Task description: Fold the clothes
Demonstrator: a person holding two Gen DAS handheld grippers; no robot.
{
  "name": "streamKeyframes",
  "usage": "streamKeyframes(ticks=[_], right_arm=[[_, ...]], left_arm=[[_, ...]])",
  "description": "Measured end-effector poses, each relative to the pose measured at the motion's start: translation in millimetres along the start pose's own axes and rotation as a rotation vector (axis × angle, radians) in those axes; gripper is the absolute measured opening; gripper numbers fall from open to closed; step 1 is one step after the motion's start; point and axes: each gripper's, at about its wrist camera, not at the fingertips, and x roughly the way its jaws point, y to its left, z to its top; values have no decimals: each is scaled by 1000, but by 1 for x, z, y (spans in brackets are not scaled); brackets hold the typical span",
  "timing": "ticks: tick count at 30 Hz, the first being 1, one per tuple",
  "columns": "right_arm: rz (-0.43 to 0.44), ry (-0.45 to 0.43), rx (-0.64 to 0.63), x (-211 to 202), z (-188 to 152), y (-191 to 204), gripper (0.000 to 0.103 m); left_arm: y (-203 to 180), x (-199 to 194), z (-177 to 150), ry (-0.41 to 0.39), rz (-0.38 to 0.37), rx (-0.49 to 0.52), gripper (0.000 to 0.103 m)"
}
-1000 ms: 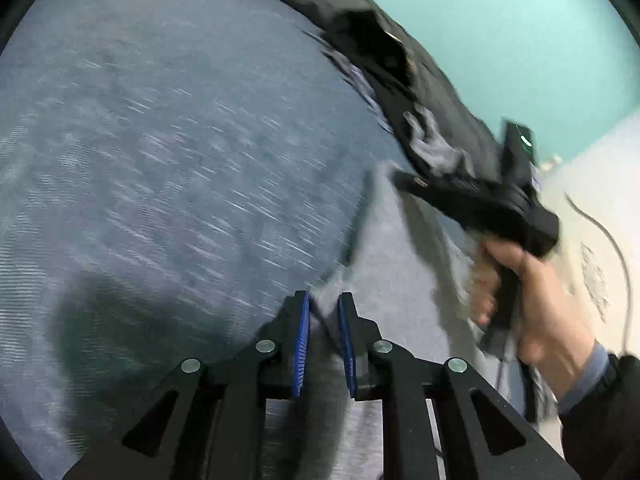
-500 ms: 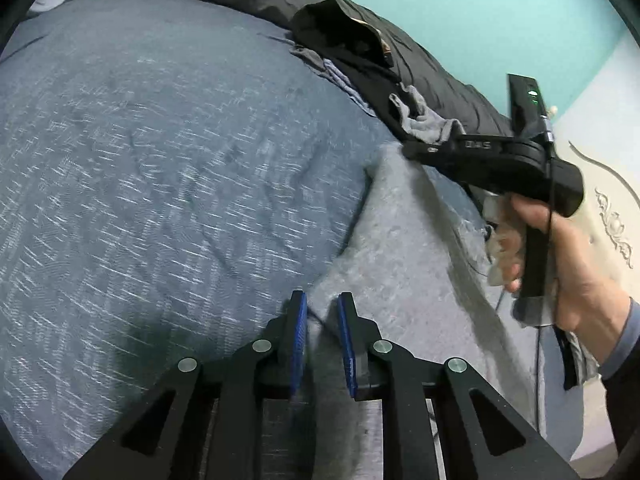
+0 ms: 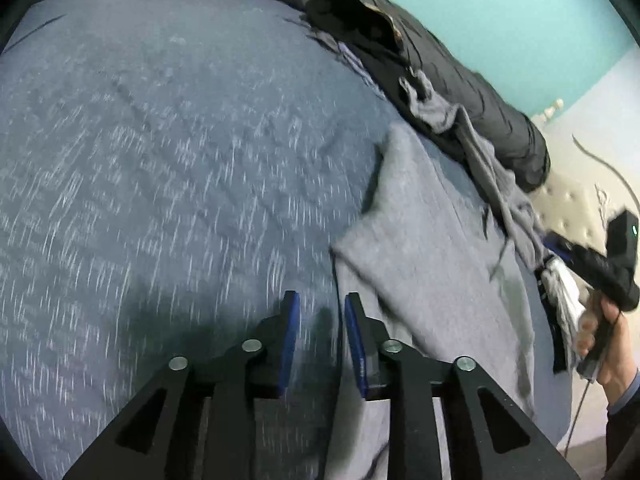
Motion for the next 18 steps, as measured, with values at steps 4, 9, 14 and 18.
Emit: streamKeyframes(ticks=[4,9,14,18], right_arm=[[-18,8,85,-57,-59,-44,20],[-41,28,201,-99,-128,-84,33],[-74,41,246,-125,-180,-98,33],[-94,36,284,-146,-213,-108,33]], left_arm=[[0,2,-24,69,-7,9,31],[-2,-2,-45,100,-36,4,31],[4,-9,-60,101,-62,-2,3],[5,-22,-67,87,-62,-1,3]])
